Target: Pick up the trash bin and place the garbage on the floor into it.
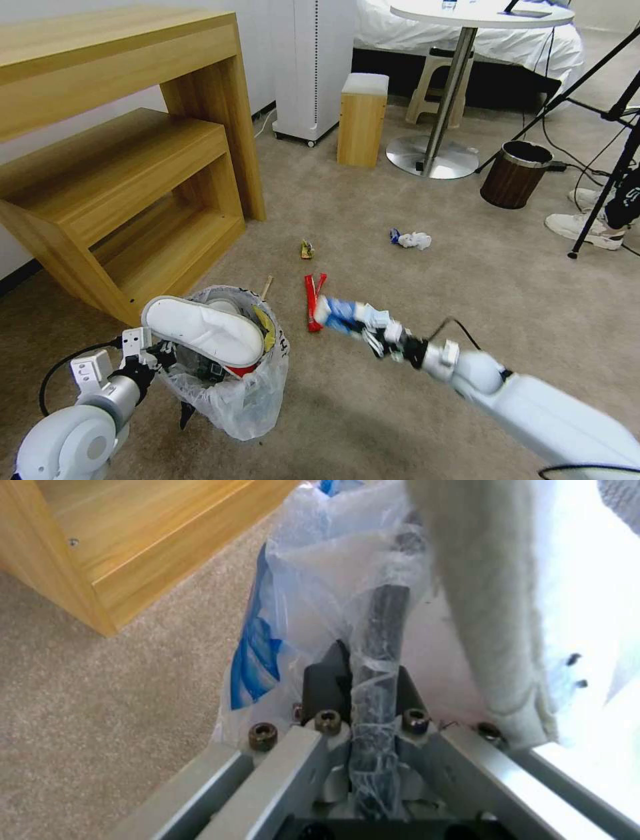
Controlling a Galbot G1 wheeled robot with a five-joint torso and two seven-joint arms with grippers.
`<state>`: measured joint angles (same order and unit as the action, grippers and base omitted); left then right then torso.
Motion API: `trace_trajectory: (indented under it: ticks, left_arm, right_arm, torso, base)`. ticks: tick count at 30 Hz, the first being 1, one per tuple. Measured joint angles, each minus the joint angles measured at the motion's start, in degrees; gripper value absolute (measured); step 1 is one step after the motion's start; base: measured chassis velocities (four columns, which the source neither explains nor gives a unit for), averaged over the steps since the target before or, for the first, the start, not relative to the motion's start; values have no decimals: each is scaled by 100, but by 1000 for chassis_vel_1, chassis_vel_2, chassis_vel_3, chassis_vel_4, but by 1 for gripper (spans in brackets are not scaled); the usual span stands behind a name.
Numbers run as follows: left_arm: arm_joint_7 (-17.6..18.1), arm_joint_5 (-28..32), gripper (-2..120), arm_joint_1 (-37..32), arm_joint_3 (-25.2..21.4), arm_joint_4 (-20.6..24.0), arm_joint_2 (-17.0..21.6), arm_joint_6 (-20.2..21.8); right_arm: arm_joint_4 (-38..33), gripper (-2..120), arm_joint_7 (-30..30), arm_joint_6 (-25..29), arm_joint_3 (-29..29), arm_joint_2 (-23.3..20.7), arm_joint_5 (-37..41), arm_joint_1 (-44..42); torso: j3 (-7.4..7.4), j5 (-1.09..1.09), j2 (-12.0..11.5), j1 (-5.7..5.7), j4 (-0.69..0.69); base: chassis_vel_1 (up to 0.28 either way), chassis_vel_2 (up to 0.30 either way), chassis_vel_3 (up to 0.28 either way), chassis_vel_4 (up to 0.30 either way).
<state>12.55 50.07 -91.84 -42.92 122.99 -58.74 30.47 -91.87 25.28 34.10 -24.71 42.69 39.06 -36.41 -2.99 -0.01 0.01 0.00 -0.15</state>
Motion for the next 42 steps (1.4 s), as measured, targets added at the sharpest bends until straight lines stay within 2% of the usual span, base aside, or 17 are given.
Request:
trace_trajectory:
  ticks: [3, 6, 7, 10, 11, 14, 19, 23, 28, 31, 42]
  left_arm:
    - [9, 2, 0, -18, -6, 45, 1, 11]
    - [18, 2, 0, -43, -20, 101, -9, 14]
    - [18, 2, 0, -43, -20, 101, -9, 14]
    - [22, 2, 0, -75, -37, 161, -25, 17]
    - [22, 2, 0, -75, -37, 161, -25, 17]
    - [21, -4, 0, -128, -58, 222, -58, 17]
    - [9, -30, 0, -165, -68, 251, -81, 15]
    - [1, -50, 0, -170, -70, 275, -108, 8]
    - [-5, -50, 0, -163, -70, 279, -115, 6]
    - [-7, -51, 0, -161, -73, 279, -125, 6]
    - [-13, -65, 0, -185, -123, 286, -207, -11]
  right_arm:
    - [-419, 0, 1, -144, -169, -25, 280, 342]
    - [-803, 0, -5, -322, -659, -60, 671, 908]
    - [-803, 0, -5, -322, -659, -60, 671, 908]
    - [-901, 0, 14, -415, -1298, -46, 915, 1644]
    - [-901, 0, 14, -415, -1298, -46, 915, 1644]
    - [-708, 0, 238, -416, -1894, 100, 1035, 2384]
    - [-484, 0, 375, -458, -2275, 265, 1197, 2763]
    - [-58, 0, 412, -571, -2836, 511, 1226, 3007]
    - [286, 0, 332, -584, -3119, 756, 1208, 3056]
    - [645, 0, 298, -527, -3353, 1055, 1175, 3119]
    - [1095, 0, 247, -505, -3793, 1743, 1168, 3263]
  torso:
    - [0, -2, 0, 0, 0]
    - [0, -1, 0, 0, -1]
    - [0, -1, 0, 0, -1]
    - [0, -1, 0, 0, -2]
    - [0, -1, 0, 0, -2]
    - [0, -1, 0, 0, 0]
    - [0, -1, 0, 0, 0]
    - [0, 0, 0, 0, -1]
    - [0, 1, 0, 0, -1]
    - [-1, 1, 0, 0, -1]
    - [1, 0, 0, 0, 0]
  base:
    - [0, 0, 0, 0]
    - [0, 0, 0, 0]
    - [0, 0, 0, 0]
    - [0, 0, 0, 0]
    - [0, 0, 0, 0]
    - [0, 0, 0, 0]
    - [0, 0, 0, 0]
    - [0, 0, 0, 0]
    - [0, 0, 0, 0]
    - [0, 0, 0, 0]
    - [0, 0, 0, 0]
